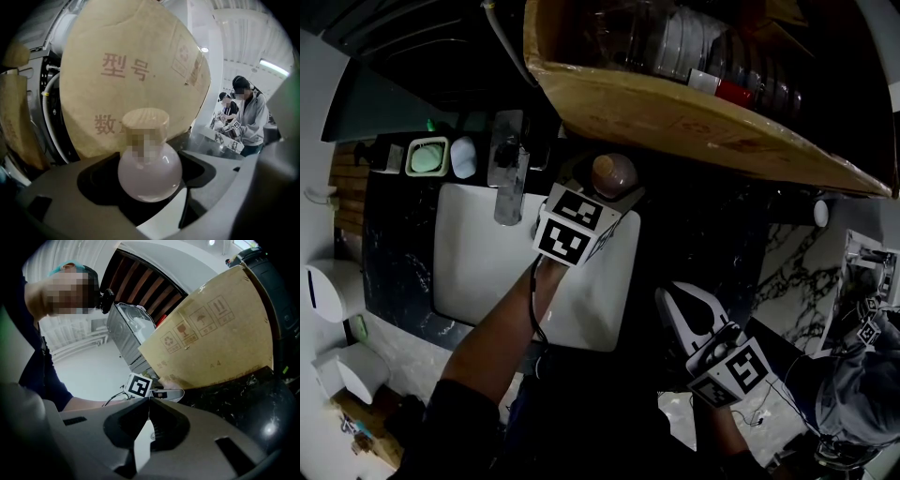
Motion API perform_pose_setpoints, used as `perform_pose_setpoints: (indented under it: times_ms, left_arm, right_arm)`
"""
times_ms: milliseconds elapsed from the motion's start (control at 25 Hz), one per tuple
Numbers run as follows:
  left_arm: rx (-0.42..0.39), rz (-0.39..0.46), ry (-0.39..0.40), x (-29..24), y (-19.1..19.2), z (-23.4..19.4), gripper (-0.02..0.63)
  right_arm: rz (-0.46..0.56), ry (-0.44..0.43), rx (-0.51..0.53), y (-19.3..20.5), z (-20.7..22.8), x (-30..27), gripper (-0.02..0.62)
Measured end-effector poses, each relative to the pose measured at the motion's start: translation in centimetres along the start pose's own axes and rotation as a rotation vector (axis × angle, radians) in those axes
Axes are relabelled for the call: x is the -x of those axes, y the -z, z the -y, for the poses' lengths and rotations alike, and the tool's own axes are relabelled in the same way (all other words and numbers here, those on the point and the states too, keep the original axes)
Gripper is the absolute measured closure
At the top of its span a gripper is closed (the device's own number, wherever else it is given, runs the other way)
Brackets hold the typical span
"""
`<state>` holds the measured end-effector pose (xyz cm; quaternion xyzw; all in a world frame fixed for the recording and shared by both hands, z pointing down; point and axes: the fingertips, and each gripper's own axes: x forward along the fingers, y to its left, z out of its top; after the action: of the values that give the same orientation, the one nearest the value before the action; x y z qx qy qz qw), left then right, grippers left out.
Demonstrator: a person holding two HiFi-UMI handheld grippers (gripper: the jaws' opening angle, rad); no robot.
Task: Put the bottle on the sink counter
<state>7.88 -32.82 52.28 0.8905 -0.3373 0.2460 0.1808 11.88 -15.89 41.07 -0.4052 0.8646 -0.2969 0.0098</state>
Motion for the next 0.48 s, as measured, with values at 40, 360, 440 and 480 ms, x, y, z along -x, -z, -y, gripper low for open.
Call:
perform_pose_setpoints:
  times_ms: [40, 360, 440, 480]
  left_arm:
    - [-0.004, -0.006, -0.004, -0.14, 0.11, -0.06, 0.218]
    - [-0.034, -0.052, -0.035, -0.73, 0.73, -0.4, 0.218]
    - [-0.047, -0.057, -0.043, -0.85, 0.75, -0.47, 0.218]
    - [-0.054, -0.059, -0.048, -0.91, 0.74, -0.5, 0.218]
  right_arm:
    - [-0.002, 0.0, -0.001, 0.05, 0.07, -0.01, 0.569]
    - [-0.007, -0.001, -0.008, 0.21, 0.42, -0.09, 0.569]
    - [-0.005, -0.001, -0.01, 0.24, 0.47, -0.12, 0.569]
    - [-0.005, -0.001, -0.012, 0.26, 0.51, -0.14, 0.569]
